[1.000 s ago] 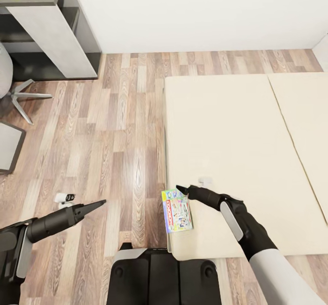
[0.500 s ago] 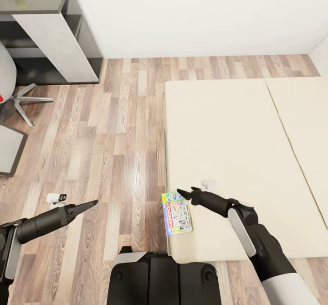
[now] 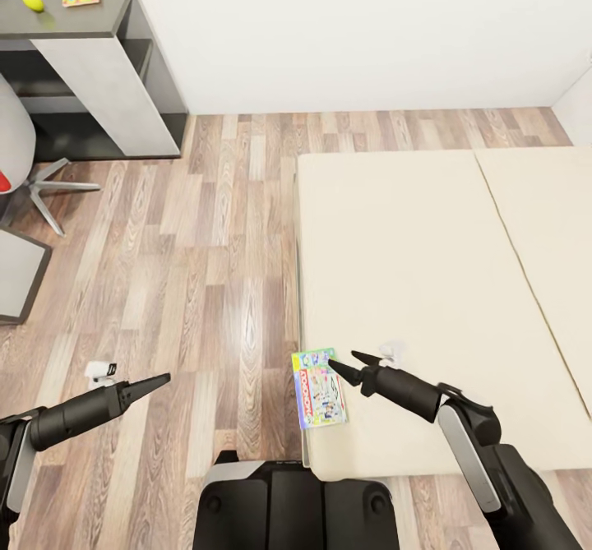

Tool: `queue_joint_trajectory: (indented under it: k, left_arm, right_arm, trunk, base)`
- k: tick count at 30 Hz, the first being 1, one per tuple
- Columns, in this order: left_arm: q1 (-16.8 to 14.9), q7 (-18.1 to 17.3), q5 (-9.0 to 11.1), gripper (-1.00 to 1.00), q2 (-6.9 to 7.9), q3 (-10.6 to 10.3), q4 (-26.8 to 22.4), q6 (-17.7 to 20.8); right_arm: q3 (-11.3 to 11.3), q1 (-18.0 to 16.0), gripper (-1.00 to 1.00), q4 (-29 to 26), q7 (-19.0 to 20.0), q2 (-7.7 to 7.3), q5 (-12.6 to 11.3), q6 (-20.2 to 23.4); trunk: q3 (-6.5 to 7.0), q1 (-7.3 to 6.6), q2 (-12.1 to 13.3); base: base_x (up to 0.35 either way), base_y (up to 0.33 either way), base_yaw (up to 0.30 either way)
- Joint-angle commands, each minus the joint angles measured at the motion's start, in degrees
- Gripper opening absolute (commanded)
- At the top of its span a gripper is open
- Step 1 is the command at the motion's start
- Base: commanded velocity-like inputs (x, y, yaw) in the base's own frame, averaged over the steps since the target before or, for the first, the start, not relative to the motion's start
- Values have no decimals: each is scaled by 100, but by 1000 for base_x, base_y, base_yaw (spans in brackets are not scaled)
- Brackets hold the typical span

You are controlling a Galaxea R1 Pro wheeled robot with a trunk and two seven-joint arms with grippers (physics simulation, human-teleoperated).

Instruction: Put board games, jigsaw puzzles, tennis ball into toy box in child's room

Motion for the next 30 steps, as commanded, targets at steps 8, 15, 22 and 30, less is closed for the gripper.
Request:
queue_joint_trajectory:
  k: [8,15,22,30]
  left_arm:
    - [12,-24,-107,100,73,33,192,-233]
    - [16,-17,-146,100,83,9,236,-301]
    - [17,-18,-160,100,93,14,244,-308]
    - [17,-15,-161,100,103,33,253,-317]
  right_arm:
    - [-263,175,100,-68,316,-11,-58,31]
    - [-341,206,100,-41,400,-2,-58,11]
    - [-348,211,100,-31,423,35,-23,-1]
    - [-350,213,100,-29,422,55,3,-10]
  trunk:
    - [70,4,-8]
    - [136,4,-8]
    - [202,4,-8]
    - [278,4,-8]
  base:
    - [0,0,0]
    - [0,0,0]
    - [0,0,0]
    - [0,0,0]
